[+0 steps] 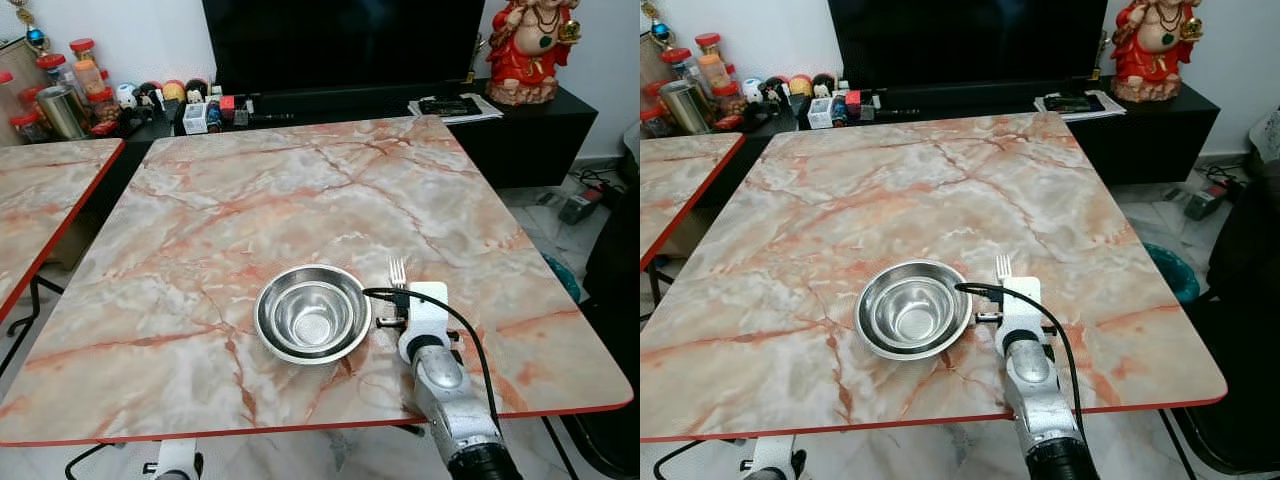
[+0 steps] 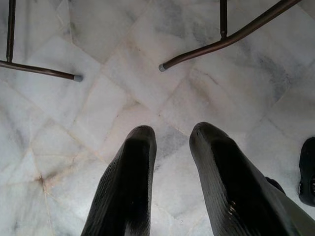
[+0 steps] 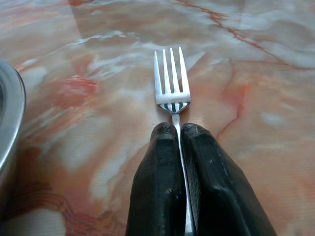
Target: Setting the table
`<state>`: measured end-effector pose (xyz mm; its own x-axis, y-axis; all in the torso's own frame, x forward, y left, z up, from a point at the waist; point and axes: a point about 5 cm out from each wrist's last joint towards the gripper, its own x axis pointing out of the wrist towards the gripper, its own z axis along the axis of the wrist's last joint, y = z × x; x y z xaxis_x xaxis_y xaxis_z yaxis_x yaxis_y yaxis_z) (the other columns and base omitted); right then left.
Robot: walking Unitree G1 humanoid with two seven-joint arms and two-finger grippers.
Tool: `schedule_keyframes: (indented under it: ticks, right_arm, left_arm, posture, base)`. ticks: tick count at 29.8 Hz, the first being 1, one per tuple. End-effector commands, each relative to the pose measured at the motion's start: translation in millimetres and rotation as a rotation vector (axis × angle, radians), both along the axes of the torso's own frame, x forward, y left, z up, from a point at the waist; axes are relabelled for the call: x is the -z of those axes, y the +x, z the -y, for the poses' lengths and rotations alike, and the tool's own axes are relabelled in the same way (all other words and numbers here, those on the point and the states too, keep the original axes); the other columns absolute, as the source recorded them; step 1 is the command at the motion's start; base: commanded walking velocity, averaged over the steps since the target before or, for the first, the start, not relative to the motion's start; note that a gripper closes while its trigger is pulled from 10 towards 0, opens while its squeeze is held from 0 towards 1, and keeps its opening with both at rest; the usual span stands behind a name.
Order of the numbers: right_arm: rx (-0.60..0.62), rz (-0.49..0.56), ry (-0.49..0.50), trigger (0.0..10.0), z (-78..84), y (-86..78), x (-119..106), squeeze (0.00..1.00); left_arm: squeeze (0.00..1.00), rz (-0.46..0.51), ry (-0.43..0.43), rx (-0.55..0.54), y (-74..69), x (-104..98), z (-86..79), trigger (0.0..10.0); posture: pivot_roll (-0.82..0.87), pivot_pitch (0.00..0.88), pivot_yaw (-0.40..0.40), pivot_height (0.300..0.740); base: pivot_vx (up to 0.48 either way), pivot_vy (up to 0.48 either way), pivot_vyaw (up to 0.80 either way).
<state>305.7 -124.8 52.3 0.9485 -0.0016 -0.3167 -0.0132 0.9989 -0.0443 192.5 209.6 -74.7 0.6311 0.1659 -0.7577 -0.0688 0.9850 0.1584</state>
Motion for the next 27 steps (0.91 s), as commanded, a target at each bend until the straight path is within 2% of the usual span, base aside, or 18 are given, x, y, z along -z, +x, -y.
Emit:
schedule_keyframes:
  ticks: [1,6,7,8,9,27]
  right_arm:
    - [0.000,-0.007,0.006,10.0,-2.4,2.0,-0.9,0.00]
    - [-0.004,-0.008,0.009,10.0,-3.3,2.2,-0.7,0.00]
    - [-0.005,-0.008,0.010,10.0,-3.5,2.3,-0.7,0.29]
    - [-0.005,-0.007,0.011,10.0,-3.5,2.4,-0.7,0.95]
    - [-0.005,-0.006,0.012,10.0,-3.7,2.4,-0.8,1.00]
    - [0.007,0.002,0.011,10.0,-2.0,4.0,-2.3,1.00]
  left_arm:
    - [0.00,-0.010,0.003,0.008,0.8,-0.5,-1.8,10.0]
    - [0.00,-0.009,0.004,0.007,0.8,-0.6,-2.6,10.0]
    - [0.00,-0.010,0.004,0.007,0.6,-0.5,-2.7,10.0]
    - [0.00,-0.011,0.005,0.007,0.5,-0.5,-2.8,10.0]
    - [0.00,-0.011,0.005,0.007,0.3,-0.4,-3.0,10.0]
    - [0.00,-0.010,0.005,0.009,0.6,-0.5,-2.5,10.0]
  posture:
    - [-0.02,0.000,0.064,0.740]
    - [-0.02,0.000,0.065,0.740]
    - [-0.02,0.000,0.065,0.740]
    - [-0.02,0.000,0.065,0.740]
    - [-0.02,0.000,0.066,0.740]
    - [-0.02,0.000,0.065,0.740]
  base:
    - [0.000,0.000,0.00]
    - [0.000,0.000,0.00]
    - [0.000,0.000,0.00]
    - [0.000,0.000,0.00]
    - [0.000,0.000,0.00]
    - [0.000,0.000,0.00]
